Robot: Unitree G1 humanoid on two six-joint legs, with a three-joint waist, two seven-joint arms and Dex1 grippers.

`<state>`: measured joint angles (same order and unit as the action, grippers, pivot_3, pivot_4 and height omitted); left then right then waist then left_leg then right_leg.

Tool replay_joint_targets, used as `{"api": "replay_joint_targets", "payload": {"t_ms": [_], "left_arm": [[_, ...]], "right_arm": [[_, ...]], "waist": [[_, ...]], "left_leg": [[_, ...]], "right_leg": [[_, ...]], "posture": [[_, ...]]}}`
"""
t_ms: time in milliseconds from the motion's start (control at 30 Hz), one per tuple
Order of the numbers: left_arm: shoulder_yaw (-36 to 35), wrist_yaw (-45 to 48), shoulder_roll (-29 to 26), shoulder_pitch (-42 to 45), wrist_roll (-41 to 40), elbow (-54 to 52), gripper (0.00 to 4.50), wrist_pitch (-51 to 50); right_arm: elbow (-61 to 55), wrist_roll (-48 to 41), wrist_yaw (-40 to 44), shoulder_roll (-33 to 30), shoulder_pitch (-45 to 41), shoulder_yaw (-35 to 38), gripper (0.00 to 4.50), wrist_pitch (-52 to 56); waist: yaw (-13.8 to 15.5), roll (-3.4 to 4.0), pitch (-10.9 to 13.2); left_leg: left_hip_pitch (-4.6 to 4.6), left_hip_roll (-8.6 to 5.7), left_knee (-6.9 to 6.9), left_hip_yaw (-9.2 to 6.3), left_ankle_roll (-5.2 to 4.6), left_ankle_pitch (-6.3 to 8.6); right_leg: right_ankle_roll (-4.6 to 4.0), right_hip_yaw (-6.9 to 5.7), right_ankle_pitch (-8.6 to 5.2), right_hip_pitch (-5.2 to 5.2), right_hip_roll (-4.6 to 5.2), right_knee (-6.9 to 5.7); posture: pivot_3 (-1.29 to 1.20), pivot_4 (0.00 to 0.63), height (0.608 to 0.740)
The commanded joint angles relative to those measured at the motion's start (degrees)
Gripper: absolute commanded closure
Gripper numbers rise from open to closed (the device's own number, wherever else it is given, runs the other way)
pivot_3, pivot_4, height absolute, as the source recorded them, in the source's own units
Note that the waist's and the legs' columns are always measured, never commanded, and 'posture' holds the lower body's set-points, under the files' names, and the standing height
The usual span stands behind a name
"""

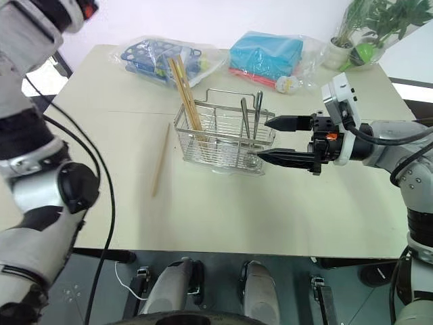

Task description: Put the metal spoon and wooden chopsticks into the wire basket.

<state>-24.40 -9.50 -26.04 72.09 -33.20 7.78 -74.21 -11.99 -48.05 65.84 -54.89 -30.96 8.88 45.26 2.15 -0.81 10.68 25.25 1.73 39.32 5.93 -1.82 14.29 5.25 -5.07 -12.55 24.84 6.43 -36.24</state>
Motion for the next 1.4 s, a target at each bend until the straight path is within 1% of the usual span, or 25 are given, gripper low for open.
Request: {"api": "replay_joint_targets", "payload": {"t_ms": [33, 100, 200, 400, 500, 667, 867, 1000, 1133, 1167, 1233, 1367, 1400], "left_arm": [[-2.2, -3.5, -1.1, -0.4, 3.8, 2.5, 0.03, -9.4], [-2.3, -3.7, -1.1, -2.0, 5.6, 3.3, 0.03, -12.9], [-0.6, -2.6, 0.5, -4.2, 7.2, 2.8, 0.03, -14.6], [5.0, -0.3, 7.5, -9.0, 10.2, 4.6, 0.03, -15.7], [6.4, 1.5, 9.3, -10.2, 10.9, 5.3, 0.03, -15.9], [9.3, 3.8, 10.0, -10.9, 13.1, 8.8, 0.03, -13.2], [9.4, 4.5, 10.5, -10.9, 16.2, 15.8, 0.03, -11.6], [11.7, 7.7, 10.6, -10.5, 16.9, 20.3, 0.03, -8.5], [12.4, 10.5, 11.2, -9.1, 16.9, 23.6, 0.03, -5.2], [12.3, 10.7, 11.3, -8.9, 17.0, 24.0, 0.27, -4.7], [12.4, 11.2, 11.4, -8.4, 17.2, 24.5, 0.91, -3.9], [11.6, 11.4, 11.2, -8.0, 17.7, 25.0, 3.02, -3.8], [11.4, 11.3, 11.1, -7.9, 17.9, 25.1, 3.41, -3.7]], "right_arm": [[0.2, 1.4, 1.4, -0.5, -1.4, 0.2, 0.00, -1.8], [0.7, 2.0, 1.9, -0.4, -1.7, -0.1, 0.00, -2.2], [1.0, 2.4, 2.1, 0.0, -1.9, -0.2, 0.00, -2.3], [0.0, 2.0, 1.0, 1.9, -1.9, -0.5, 0.00, -2.1], [-0.7, 1.9, 0.8, 2.2, -1.6, -0.4, 0.00, -1.9], [-1.2, 1.4, 0.3, 2.3, -1.5, -0.1, 0.00, -1.3], [-1.9, -0.3, -0.8, 2.3, -1.1, 1.3, 0.00, 0.2], [-2.3, -0.9, -1.3, 2.4, -0.7, 1.8, 0.00, 0.7], [-2.3, -1.1, -1.8, 2.5, -0.7, 1.7, 0.00, 0.7], [-2.3, -1.2, -1.9, 2.5, -0.8, 1.7, 0.00, 0.7], [-2.3, -1.3, -2.0, 2.5, -0.8, 1.7, 0.00, 0.6], [-2.4, -1.7, -2.2, 2.5, -0.8, 1.7, 0.00, 0.6], [-2.4, -1.7, -2.2, 2.5, -0.8, 1.7, 0.00, 0.6]], "waist": [[0.0, -0.15, 0.1], [0.0, -0.29, 0.2], [0.0, -0.30, 0.2], [0.1, -0.31, 0.2], [-0.1, -0.31, 0.2], [-0.2, -0.30, 0.2], [0.1, -0.30, 0.2], [0.1, -0.25, 0.1], [0.1, -0.15, 0.1], [0.1, -0.15, 0.1], [0.1, -0.15, 0.1], [0.1, -0.16, 0.1], [0.1, -0.16, 0.1]], "left_leg": [[0.03, 0.00, 0.00, 0.00, 0.10, -0.06], [0.10, 0.00, 0.00, 0.00, 0.20, -0.12], [0.13, -0.01, 0.00, 0.03, 0.23, -0.12], [0.06, -0.01, 0.00, 0.01, 0.32, -0.15], [0.10, -0.01, 0.00, 0.02, 0.32, -0.15], [0.08, 0.02, -0.06, 0.04, 0.34, -0.17], [0.09, 0.01, -0.06, 0.04, 0.33, -0.16], [0.06, -0.01, -0.05, 0.03, 0.32, -0.16], [0.01, -0.01, -0.05, 0.02, 0.29, -0.14], [0.01, -0.01, -0.05, 0.02, 0.27, -0.13], [0.02, -0.01, -0.05, 0.02, 0.24, -0.11], [0.04, -0.01, -0.05, 0.03, 0.24, -0.11], [0.04, -0.01, -0.05, 0.03, 0.24, -0.11]], "right_leg": [[0.00, 0.00, 0.00, 0.02, 0.00, 0.00], [0.01, 0.00, 0.00, 0.07, 0.00, 0.02], [0.01, 0.00, 0.00, 0.11, 0.03, 0.03], [0.00, 0.00, 0.01, 0.03, 0.04, 0.02], [0.00, 0.00, 0.01, 0.10, 0.04, 0.02], [-0.01, 0.00, 0.01, 0.15, 0.02, -0.01], [-0.01, 0.00, 0.01, 0.14, 0.04, 0.00], [-0.01, 0.00, 0.02, 0.10, 0.07, 0.00], [-0.02, 0.00, 0.02, 0.05, 0.07, -0.01], [-0.02, 0.00, 0.02, 0.05, 0.07, -0.01], [-0.02, 0.00, 0.02, 0.06, 0.08, -0.01], [-0.02, 0.00, 0.02, 0.07, 0.08, 0.00], [-0.02, 0.00, 0.02, 0.07, 0.08, 0.00]], "posture": [[0.00, 0.150, 0.715], [0.00, 0.150, 0.715], [0.00, 0.150, 0.715], [0.00, 0.150, 0.715], [0.00, 0.150, 0.715], [0.00, 0.150, 0.715], [0.00, 0.150, 0.715], [0.00, 0.150, 0.715], [0.00, 0.150, 0.715], [0.00, 0.150, 0.715], [0.00, 0.150, 0.715], [0.00, 0.150, 0.715], [0.00, 0.150, 0.715]]}}
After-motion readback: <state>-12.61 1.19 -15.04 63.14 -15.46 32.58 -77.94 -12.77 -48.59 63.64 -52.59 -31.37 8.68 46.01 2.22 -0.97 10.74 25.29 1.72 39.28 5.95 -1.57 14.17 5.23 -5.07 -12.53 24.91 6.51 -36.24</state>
